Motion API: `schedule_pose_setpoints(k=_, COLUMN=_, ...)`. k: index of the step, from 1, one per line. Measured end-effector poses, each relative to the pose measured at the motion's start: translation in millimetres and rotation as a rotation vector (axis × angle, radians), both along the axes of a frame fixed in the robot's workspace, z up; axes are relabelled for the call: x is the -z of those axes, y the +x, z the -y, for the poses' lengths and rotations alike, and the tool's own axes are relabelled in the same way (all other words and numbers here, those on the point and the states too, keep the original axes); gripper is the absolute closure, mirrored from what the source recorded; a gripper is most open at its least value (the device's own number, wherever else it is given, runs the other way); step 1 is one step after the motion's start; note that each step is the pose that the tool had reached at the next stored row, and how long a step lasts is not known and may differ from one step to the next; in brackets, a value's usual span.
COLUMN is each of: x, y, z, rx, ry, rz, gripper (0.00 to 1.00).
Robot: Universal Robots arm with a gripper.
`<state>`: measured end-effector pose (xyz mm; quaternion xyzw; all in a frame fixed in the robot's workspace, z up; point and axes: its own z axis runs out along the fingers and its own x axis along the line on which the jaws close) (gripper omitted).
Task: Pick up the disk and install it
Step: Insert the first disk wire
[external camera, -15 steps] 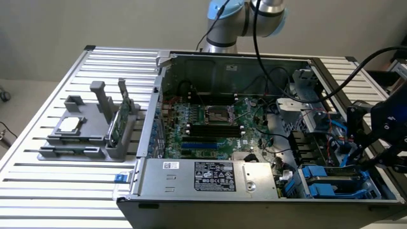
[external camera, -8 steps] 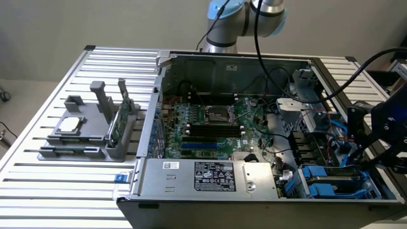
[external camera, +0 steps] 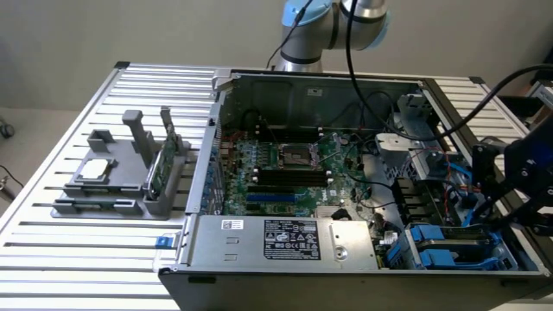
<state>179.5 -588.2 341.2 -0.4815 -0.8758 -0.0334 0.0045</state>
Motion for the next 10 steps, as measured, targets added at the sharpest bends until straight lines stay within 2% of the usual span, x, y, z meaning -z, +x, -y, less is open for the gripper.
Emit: schedule_pose_setpoints(k=10, x=1.8, y=0.0, z=1.3, rx=0.012, ry=0.0026, rz=0.0, gripper=0.69)
